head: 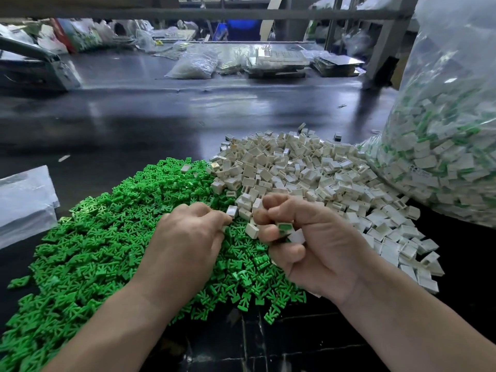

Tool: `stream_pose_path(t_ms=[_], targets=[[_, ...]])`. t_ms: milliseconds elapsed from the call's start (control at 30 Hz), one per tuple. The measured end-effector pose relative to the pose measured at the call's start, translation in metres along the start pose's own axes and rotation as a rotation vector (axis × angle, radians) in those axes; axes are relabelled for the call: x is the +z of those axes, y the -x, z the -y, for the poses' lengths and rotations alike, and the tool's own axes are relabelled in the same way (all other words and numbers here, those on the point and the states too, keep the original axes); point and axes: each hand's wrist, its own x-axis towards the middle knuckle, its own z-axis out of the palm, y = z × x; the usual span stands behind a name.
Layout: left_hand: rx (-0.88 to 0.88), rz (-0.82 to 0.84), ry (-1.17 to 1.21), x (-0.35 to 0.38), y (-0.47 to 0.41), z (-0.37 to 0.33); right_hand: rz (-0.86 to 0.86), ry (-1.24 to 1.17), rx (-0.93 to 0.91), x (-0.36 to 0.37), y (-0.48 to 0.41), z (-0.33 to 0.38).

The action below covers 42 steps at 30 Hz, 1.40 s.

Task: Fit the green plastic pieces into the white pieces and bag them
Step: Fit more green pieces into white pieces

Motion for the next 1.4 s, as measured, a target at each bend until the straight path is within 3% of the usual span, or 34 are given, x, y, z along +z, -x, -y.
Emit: stream_pose_path(t_ms=[267,367,467,633,767,800,867,933,967,1033,1100,1200,1400], targets=[[-0.061,-0.158,0.335,-0.008,0.002,-0.005,0.005,0.201,0.018,0.001,0.0,-0.002],[-0.035,-0.199,0.537,-0.018,0.005,-0.017,-0.012,0.334,0.007,0.004,0.003,-0.004],[0.034,-0.252,0.592,-0.027,0.009,-0.032,-0.031,0.436,-0.01,0.007,0.005,-0.007],[0.014,-0.232,0.549,-0.027,0.015,-0.036,-0.043,0.628,-0.098,0.01,0.007,-0.01],[-0.011,-0.148,0.704,-0.03,0.016,-0.034,-0.05,0.644,-0.154,0.008,0.006,-0.009],[-0.021,-0.14,0.67,-0.032,0.016,-0.031,-0.063,0.641,-0.164,0.008,0.006,-0.008],[-0.072,-0.185,0.362,-0.034,0.014,-0.015,-0.074,0.622,-0.182,0.007,0.005,-0.006],[-0.249,-0.169,-0.077,-0.037,0.01,0.014,-0.067,0.596,-0.193,0.005,0.005,-0.005],[-0.396,-0.08,-0.224,-0.04,0.008,0.03,-0.066,0.591,-0.196,0.005,0.004,-0.005],[-0.663,0.122,-0.318,-0.044,0.005,0.057,-0.065,0.597,-0.193,0.004,0.004,-0.005],[-0.788,0.243,-0.252,-0.047,0.006,0.072,-0.059,0.602,-0.189,0.004,0.004,-0.007],[-0.746,0.377,-0.245,-0.044,0.007,0.068,-0.06,0.604,-0.188,0.004,0.005,-0.006],[-0.457,0.263,-0.185,-0.038,0.005,0.036,-0.072,0.615,-0.177,0.002,0.004,-0.007]])
